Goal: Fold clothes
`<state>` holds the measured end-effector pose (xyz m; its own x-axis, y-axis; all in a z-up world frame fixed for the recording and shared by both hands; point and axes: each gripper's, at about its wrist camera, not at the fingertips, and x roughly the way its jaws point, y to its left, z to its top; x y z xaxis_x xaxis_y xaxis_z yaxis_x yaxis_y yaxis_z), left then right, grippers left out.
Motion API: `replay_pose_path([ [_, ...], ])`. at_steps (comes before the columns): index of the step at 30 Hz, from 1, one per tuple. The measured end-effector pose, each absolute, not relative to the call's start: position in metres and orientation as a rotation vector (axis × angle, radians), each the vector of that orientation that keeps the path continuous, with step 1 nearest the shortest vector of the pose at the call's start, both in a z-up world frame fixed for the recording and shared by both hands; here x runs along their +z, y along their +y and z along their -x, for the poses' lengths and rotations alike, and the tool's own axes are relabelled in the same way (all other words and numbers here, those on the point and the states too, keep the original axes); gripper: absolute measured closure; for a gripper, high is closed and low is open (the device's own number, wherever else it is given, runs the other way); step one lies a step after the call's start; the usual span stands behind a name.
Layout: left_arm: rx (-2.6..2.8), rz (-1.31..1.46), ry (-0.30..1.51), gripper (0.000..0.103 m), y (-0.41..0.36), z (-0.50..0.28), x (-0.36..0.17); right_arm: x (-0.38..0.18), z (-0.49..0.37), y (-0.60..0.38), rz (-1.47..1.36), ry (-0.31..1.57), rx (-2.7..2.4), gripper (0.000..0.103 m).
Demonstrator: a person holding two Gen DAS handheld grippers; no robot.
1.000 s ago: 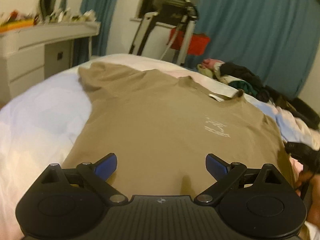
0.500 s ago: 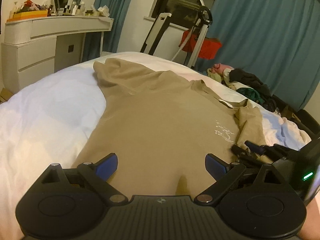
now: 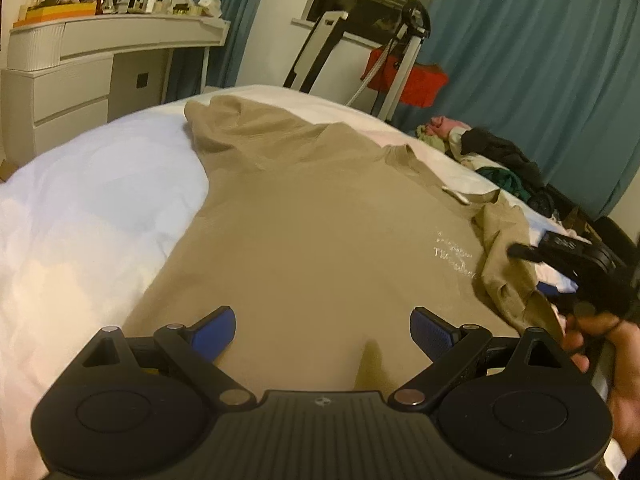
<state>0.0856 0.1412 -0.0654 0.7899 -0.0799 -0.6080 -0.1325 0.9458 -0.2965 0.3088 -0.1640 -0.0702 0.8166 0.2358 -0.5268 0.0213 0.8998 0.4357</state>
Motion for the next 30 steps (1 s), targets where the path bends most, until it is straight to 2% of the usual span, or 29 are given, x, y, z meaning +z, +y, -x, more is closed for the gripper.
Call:
replay_pose_path([
  [1,0.035,0.342,0.663,0.007,0.143,-0.087,-0.066,-0.07,-0.315,-0.159,-0.411,0.624,0.129,0.073],
  [2,0.04,0.349,0.663,0.007,0.144,-0.088,-0.068,-0.068,-0.319,-0.156,-0.366,0.631,0.125,0.083],
  [4,0.057,0.356,0.663,0.007,0.144,-0.088,-0.069,-0.054,-0.318,-0.156,-0.248,0.619,0.074,0.09],
  [12,0.023,0.337,0.703,0.007,0.133,-0.091,-0.076,0.001,-0.314,-0.196,0.099,0.642,-0.056,0.09],
  [14,0.023,0.321,0.706,0.007,0.129,-0.092,-0.078,0.012,-0.318,-0.212,0.119,0.643,-0.089,0.093],
  [19,0.022,0.297,0.707,0.007,0.124,-0.094,-0.081,0.021,-0.342,-0.247,0.268,0.571,-0.235,0.093],
  [22,0.026,0.261,0.7,0.007,0.12,-0.095,-0.082,0.016,-0.348,-0.267,0.299,0.518,-0.31,0.09],
  [23,0.027,0.248,0.697,0.007,0.119,-0.095,-0.083,0.014,-0.344,-0.276,0.255,0.505,-0.339,0.085],
  [24,0.027,0.233,0.694,0.007,0.117,-0.096,-0.084,0.011,-0.339,-0.284,0.194,0.499,-0.361,0.067],
  [25,0.027,0.218,0.69,0.007,0.114,-0.096,-0.084,0.008,-0.33,-0.293,0.106,0.504,-0.372,0.04],
  [26,0.027,0.202,0.686,0.007,0.112,-0.097,-0.085,0.005,-0.319,-0.299,0.027,0.507,-0.368,0.03],
  [27,0.027,0.186,0.682,0.007,0.11,-0.098,-0.085,0.001,-0.304,-0.302,-0.037,0.508,-0.339,0.024],
  [30,0.003,0.153,0.667,0.007,0.104,-0.095,-0.082,-0.001,-0.246,-0.294,-0.167,0.504,-0.273,0.024],
])
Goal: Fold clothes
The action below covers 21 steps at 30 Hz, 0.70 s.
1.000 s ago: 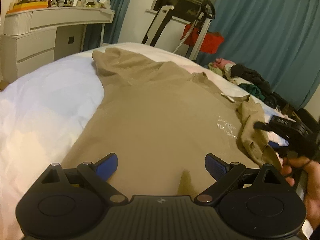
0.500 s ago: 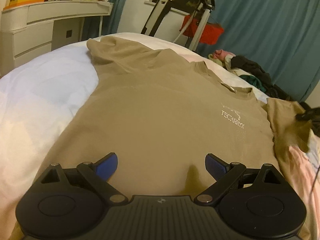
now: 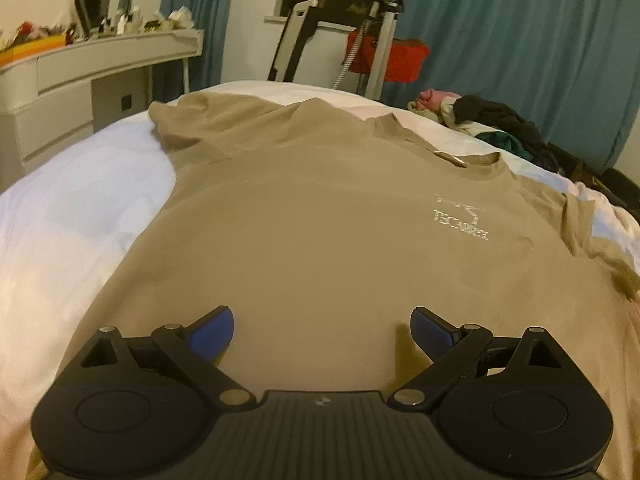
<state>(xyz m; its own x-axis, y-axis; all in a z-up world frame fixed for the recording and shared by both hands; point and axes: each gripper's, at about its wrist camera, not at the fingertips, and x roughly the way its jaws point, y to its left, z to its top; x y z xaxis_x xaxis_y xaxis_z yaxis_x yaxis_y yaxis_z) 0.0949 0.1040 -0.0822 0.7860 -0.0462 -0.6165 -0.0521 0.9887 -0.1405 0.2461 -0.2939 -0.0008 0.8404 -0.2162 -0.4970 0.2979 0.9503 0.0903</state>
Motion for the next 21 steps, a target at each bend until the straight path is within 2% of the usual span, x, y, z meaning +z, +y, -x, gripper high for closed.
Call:
replay_pose_path([
  [7,-0.074,0.069,0.629,0.008,0.084,-0.065,-0.073,0.018,-0.072,-0.25,-0.498,0.475,-0.187,0.023],
  [9,-0.121,0.006,0.62,0.014,0.069,-0.049,-0.068,0.025,-0.025,-0.238,-0.57,0.47,-0.138,0.023],
  [14,-0.336,-0.117,0.595,0.016,0.034,0.012,-0.048,0.033,0.078,-0.224,-0.602,0.406,-0.084,0.023],
  [18,-0.48,-0.06,0.661,0.019,0.005,0.051,-0.043,0.04,0.113,-0.237,-0.642,0.312,-0.106,0.019],
  [20,-0.573,0.001,0.738,0.031,-0.013,0.063,-0.047,0.04,0.115,-0.244,-0.673,0.299,-0.103,0.019],
  [21,-0.635,0.047,0.788,0.033,-0.022,0.066,-0.051,0.04,0.116,-0.247,-0.683,0.293,-0.098,0.019],
])
